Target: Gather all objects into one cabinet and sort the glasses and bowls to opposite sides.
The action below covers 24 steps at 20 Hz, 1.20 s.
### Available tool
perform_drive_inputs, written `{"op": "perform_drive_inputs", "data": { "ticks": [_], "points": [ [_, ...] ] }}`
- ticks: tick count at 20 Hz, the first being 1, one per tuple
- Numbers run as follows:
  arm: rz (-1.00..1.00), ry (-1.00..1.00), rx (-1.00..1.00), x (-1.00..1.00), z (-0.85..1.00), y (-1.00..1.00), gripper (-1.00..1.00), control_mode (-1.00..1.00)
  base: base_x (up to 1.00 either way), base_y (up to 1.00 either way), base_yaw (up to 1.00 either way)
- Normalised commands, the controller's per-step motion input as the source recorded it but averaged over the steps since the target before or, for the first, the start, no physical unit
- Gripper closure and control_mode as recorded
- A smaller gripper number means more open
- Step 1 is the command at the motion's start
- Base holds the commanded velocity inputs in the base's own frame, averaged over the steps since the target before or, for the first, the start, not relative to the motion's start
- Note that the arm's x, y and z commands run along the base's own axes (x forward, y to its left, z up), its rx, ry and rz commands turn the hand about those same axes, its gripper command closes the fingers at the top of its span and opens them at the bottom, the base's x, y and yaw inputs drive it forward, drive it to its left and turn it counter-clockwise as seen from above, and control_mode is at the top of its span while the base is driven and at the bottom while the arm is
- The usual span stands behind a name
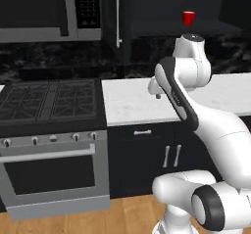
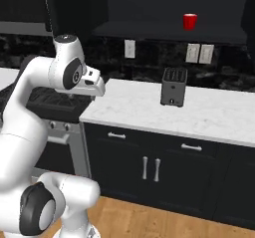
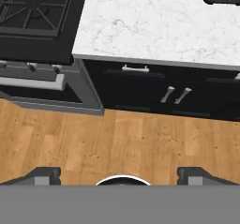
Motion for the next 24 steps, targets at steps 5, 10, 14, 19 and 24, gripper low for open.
{"op": "perform_drive_inputs", "data": {
  "ticks": [5,10,14,19,24],
  "points": [
    [0.0,0.0,0.0,0.0,0.0,0.0,-1.0,1.0,0.0,-1.0,0.0],
    [0.0,0.0,0.0,0.0,0.0,0.0,-1.0,1.0,0.11,-0.88,0.0],
    [0.0,0.0,0.0,0.0,0.0,0.0,-1.0,1.0,0.74,-0.19,-0.01],
    [0.0,0.0,0.0,0.0,0.0,0.0,-1.0,1.0,0.94,0.0,-0.04],
    [0.0,0.0,0.0,0.0,0.0,0.0,-1.0,1.0,0.87,0.0,-0.05]
  ]
}}
